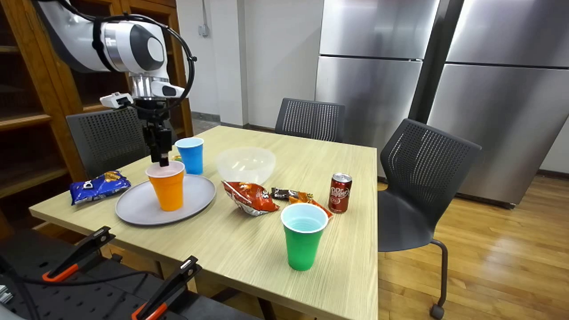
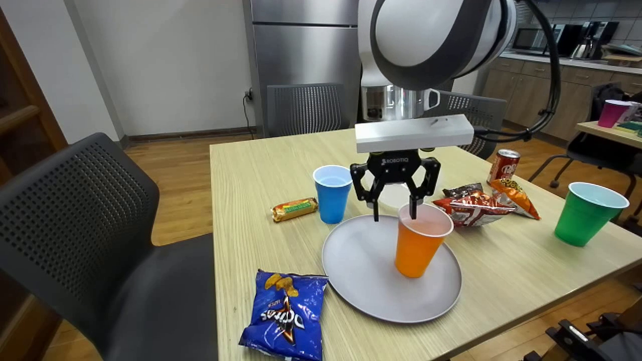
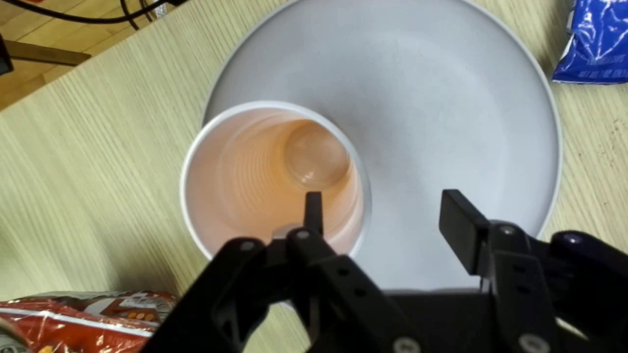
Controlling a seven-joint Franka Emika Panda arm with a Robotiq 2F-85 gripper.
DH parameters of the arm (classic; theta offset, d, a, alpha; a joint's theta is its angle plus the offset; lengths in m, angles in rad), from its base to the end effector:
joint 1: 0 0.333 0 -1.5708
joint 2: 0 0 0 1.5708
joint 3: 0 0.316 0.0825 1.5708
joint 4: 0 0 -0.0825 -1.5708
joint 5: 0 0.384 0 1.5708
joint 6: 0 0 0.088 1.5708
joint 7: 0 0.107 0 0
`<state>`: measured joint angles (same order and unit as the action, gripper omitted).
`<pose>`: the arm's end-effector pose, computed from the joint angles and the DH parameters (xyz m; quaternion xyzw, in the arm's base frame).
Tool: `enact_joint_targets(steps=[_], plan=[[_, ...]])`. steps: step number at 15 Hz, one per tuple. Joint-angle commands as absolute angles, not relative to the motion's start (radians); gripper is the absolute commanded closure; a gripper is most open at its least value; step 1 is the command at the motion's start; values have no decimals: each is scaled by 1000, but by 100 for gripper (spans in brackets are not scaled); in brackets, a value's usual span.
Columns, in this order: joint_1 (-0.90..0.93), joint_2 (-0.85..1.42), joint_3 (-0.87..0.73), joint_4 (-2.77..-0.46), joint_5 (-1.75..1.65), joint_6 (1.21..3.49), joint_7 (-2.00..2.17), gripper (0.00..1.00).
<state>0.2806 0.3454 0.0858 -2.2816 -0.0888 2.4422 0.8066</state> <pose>0.4779 0.1850 0.1881 0.9789 -0.1829 -0.0700 0.0593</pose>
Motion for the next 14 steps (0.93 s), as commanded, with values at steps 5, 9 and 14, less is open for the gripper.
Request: enact_joint_targets(steps=[5,9,14], plan=[[275,179,95,-2388,-75,2441,806,0],[271,131,101,-2401,-79,2441,815,0],[263,150,104,-2377,-90,2440,808,0]])
